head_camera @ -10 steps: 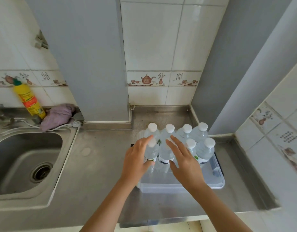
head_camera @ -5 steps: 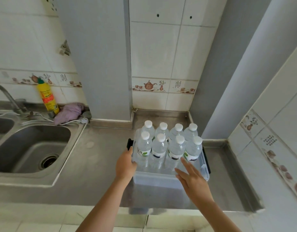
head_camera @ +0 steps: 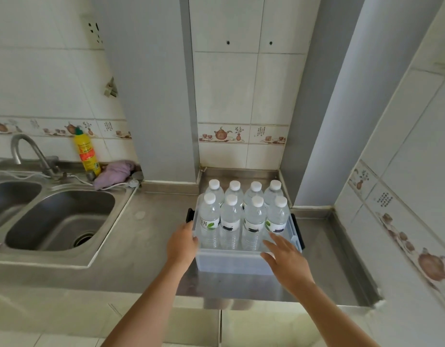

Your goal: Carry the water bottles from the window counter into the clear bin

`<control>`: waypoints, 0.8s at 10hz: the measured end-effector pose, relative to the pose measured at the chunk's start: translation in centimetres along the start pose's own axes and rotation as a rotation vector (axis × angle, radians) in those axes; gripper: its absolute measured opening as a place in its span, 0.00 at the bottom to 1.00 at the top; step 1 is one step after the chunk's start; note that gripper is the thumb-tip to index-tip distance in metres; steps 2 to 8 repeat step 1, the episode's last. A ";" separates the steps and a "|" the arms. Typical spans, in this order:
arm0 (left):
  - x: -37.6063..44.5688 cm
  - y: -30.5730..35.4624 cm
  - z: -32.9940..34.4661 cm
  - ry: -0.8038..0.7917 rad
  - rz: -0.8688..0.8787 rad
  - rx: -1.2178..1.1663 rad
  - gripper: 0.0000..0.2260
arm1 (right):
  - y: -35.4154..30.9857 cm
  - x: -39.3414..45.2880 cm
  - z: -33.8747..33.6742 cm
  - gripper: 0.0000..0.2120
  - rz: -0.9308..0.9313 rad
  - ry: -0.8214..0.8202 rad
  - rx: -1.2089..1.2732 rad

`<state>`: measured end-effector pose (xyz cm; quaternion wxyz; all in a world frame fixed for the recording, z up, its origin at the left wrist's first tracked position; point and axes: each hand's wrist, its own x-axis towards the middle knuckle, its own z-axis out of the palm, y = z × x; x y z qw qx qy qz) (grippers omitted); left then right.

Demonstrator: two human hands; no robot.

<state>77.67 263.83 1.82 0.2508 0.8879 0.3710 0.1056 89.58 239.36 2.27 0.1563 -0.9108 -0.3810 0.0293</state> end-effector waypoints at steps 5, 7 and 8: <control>-1.4 0.3 -1.9 0.175 0.106 0.071 0.20 | -0.4 -0.5 -2.2 0.19 -0.068 0.155 -0.039; -1.4 0.3 -1.9 0.175 0.106 0.071 0.20 | -0.4 -0.5 -2.2 0.19 -0.068 0.155 -0.039; -1.4 0.3 -1.9 0.175 0.106 0.071 0.20 | -0.4 -0.5 -2.2 0.19 -0.068 0.155 -0.039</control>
